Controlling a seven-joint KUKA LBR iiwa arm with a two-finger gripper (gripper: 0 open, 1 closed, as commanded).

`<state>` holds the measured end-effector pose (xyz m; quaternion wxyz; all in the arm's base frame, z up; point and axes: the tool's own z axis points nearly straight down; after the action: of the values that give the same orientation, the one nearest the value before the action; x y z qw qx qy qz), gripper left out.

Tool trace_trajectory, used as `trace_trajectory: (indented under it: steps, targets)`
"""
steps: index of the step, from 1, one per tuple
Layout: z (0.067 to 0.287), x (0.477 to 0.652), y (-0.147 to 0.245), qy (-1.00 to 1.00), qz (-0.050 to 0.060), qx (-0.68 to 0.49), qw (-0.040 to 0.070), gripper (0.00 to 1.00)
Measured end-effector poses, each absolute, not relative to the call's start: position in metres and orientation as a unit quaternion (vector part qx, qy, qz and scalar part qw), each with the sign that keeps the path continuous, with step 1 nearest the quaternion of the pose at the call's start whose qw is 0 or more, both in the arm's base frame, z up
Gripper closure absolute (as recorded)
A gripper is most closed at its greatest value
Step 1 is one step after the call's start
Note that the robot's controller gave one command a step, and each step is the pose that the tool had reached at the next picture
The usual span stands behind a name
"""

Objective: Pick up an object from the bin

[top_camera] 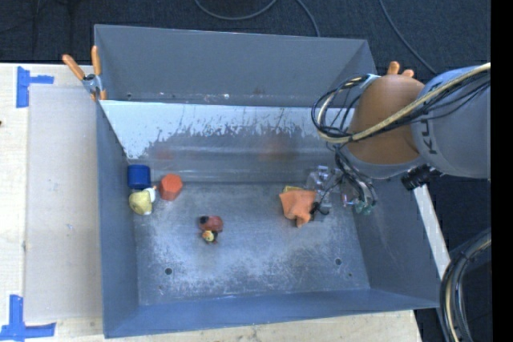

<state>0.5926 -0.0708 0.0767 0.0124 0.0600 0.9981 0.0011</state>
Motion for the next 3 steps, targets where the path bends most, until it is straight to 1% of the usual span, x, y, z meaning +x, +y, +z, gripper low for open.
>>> trace_trajectory:
  steps: [1, 2, 3]
  targets:
    - [0.076, 0.597, -0.083, 0.997, 0.002, 0.074, 0.013, 1.00]
    - [0.076, 0.597, -0.083, 0.997, 0.002, 0.074, 0.013, 1.00]
    - [0.211, 0.596, -0.090, 0.996, 0.003, 0.089, 0.014, 1.00]
